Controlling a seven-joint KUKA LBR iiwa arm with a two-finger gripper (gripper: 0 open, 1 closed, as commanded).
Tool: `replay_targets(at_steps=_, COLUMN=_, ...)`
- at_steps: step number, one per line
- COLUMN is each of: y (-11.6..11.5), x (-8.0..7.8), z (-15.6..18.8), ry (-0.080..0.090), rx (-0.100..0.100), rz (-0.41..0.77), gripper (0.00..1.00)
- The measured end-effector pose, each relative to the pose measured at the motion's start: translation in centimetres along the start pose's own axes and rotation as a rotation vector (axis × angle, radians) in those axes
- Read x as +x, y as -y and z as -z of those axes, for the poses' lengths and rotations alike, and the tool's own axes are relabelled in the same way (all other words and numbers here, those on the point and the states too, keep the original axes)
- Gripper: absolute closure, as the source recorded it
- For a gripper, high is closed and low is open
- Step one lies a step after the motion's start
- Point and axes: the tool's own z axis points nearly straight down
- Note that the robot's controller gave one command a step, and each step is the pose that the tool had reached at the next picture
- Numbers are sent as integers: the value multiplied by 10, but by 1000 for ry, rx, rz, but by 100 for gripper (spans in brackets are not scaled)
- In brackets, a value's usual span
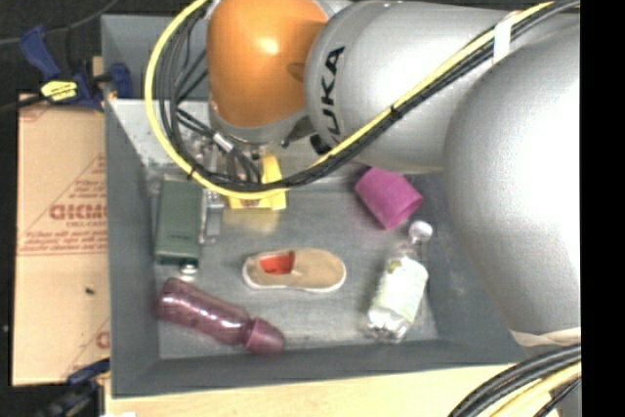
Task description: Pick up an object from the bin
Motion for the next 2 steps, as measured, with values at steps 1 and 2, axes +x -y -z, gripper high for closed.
replay_targets(at_steps=1, y=1, x=-2, z=5, ry=8, rx=-2, rz=-5, gripper=0)
replay_targets(at_steps=2, y=6, x=10, z=-79, ry=7, rx=-1, rz=100, gripper=0)
